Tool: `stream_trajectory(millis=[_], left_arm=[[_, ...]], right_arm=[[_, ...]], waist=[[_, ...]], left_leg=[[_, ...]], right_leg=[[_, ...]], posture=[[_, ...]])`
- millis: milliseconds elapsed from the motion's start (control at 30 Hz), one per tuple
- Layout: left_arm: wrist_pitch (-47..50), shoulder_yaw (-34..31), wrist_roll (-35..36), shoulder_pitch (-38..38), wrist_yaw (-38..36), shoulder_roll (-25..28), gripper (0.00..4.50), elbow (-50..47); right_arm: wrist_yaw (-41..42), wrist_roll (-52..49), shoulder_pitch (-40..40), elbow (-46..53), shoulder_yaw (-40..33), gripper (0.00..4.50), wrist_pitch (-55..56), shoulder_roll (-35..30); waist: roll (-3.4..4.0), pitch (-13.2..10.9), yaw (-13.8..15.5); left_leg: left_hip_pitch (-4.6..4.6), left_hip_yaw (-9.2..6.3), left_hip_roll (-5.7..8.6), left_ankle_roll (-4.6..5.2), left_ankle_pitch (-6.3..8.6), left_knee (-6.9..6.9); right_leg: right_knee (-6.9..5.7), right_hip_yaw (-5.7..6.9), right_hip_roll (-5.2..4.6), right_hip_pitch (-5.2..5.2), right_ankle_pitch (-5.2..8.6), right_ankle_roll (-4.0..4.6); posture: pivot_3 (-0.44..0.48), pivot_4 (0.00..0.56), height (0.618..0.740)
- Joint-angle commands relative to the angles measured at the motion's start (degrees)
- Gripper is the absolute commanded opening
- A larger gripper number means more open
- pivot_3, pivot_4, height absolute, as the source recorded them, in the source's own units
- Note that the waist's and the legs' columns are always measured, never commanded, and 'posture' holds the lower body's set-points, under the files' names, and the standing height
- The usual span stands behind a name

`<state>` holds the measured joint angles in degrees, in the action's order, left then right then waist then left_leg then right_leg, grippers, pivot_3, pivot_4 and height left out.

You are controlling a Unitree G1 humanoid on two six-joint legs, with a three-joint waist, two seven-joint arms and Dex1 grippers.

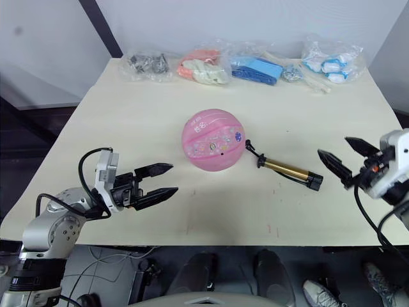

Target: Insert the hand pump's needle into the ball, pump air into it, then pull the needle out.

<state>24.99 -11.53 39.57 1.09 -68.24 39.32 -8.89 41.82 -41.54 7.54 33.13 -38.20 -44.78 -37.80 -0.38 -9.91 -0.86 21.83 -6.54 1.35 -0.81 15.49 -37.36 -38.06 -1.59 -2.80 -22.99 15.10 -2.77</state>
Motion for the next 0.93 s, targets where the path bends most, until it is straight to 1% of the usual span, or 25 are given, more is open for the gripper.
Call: stream_trajectory(millis=[33,200,267,333,533,633,933], left_arm=[[-1.22,-3.07,-0.60,-2.78,-0.01,1.63,4.50,-0.07],[-3.84,-4.74,-2.89,-7.07,0.08,2.32,4.50,1.62],[-4.99,-5.69,-3.75,-8.66,1.03,2.12,4.50,2.18],[-5.49,-6.47,-4.21,-9.91,1.93,1.99,4.50,2.02],[-6.74,-7.17,-5.00,-11.24,2.39,1.83,4.50,3.28],[-5.76,-7.12,-4.68,-11.29,3.45,1.81,4.50,1.85],[-6.80,-8.14,-4.41,-13.42,2.43,2.19,4.50,2.11]], right_arm=[[5.71,0.31,8.01,3.61,-5.35,4.44,5.08,-1.56],[12.45,2.24,20.11,3.58,-8.62,4.44,12.47,0.04],[15.16,4.83,25.82,2.36,-8.70,4.44,16.80,1.49],[16.25,5.51,29.13,1.46,-8.76,4.44,19.67,3.21],[16.71,6.83,32.24,-0.40,-7.62,4.44,25.10,5.59],[16.64,7.82,32.58,-1.72,-6.57,4.44,27.07,6.10],[15.74,7.89,33.05,-1.69,-5.21,4.44,29.45,6.61]], waist=[[0.03,0.01,0.07],[0.02,0.02,0.09],[0.01,0.03,0.10],[0.00,0.03,0.11],[0.00,0.05,0.06],[-0.03,0.08,0.11],[-0.02,0.08,0.15]], left_leg=[[0.00,0.02,0.00,0.00,0.00,0.00],[-0.06,0.05,-0.04,0.02,0.02,0.01],[-0.14,0.03,-0.08,0.02,0.02,0.01],[-0.15,0.04,-0.09,0.02,0.02,-0.01],[-0.23,0.25,-0.29,0.02,0.01,-0.07],[-0.25,0.35,-0.40,0.02,0.01,-0.07],[-0.22,0.40,-0.44,0.01,0.02,-0.05]], right_leg=[[0.00,-0.01,0.00,-0.01,0.00,0.00],[0.02,-0.04,0.02,0.05,0.01,0.00],[0.05,-0.02,0.04,0.16,0.01,0.00],[0.05,-0.02,0.04,0.16,0.01,-0.01],[0.04,-0.13,0.05,0.18,-0.05,0.02],[0.05,-0.14,0.13,0.18,-0.08,0.06],[0.09,-0.16,0.13,0.16,-0.10,0.08]], posture=[[0.000,0.150,0.740],[0.000,0.150,0.740],[0.000,0.150,0.740],[0.000,0.150,0.740],[0.000,0.150,0.740],[0.000,0.150,0.740],[0.000,0.150,0.740]])
